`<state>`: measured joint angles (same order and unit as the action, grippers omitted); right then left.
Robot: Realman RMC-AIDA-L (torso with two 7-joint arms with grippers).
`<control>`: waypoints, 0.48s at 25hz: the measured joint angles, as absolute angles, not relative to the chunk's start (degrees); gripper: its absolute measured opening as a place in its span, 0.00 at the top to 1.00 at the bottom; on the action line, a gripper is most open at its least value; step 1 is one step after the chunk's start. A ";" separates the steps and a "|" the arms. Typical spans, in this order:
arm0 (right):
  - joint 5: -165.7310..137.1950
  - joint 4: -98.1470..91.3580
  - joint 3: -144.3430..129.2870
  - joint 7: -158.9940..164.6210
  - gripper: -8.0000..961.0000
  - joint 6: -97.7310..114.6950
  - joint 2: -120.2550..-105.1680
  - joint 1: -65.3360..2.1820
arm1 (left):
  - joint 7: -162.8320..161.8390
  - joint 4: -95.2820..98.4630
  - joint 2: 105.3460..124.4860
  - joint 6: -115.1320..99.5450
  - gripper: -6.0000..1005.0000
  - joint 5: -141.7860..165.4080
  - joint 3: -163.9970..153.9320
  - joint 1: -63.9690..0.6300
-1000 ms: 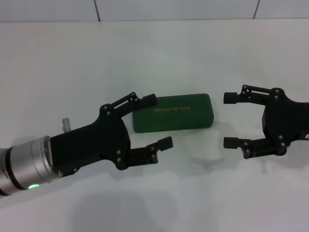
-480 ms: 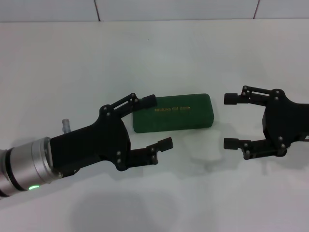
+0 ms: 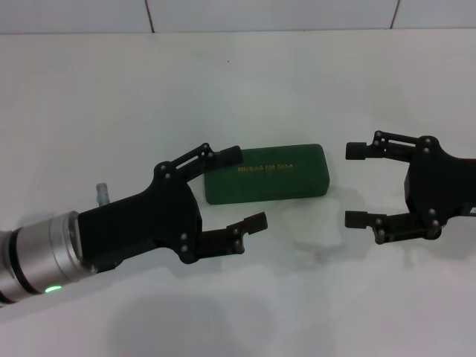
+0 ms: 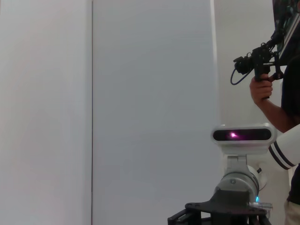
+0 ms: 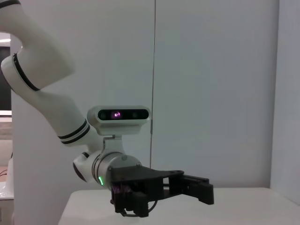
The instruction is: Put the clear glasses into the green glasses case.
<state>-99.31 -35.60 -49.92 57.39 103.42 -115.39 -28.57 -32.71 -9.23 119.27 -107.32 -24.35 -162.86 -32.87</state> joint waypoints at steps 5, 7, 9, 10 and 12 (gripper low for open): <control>-99.31 -35.65 -49.92 57.33 0.08 103.16 -115.36 -28.56 | -32.70 -9.23 119.27 -107.31 0.12 -24.34 -162.86 -32.87; -99.31 -35.52 -49.92 56.83 0.08 103.11 -115.33 -28.50 | -32.69 -9.23 119.27 -107.27 0.12 -24.34 -162.86 -32.87; -99.33 -35.45 -49.92 56.17 0.08 103.10 -115.33 -28.37 | -32.69 -9.23 119.29 -106.86 0.12 -24.34 -162.86 -32.87; -99.33 -35.44 -49.92 56.00 0.08 103.09 -115.35 -28.33 | -32.69 -9.23 119.33 -106.63 0.12 -24.34 -162.86 -32.87; -99.35 -35.43 -49.92 55.94 0.08 103.09 -115.37 -28.30 | -32.69 -9.18 119.39 -106.32 0.12 -24.34 -162.86 -32.87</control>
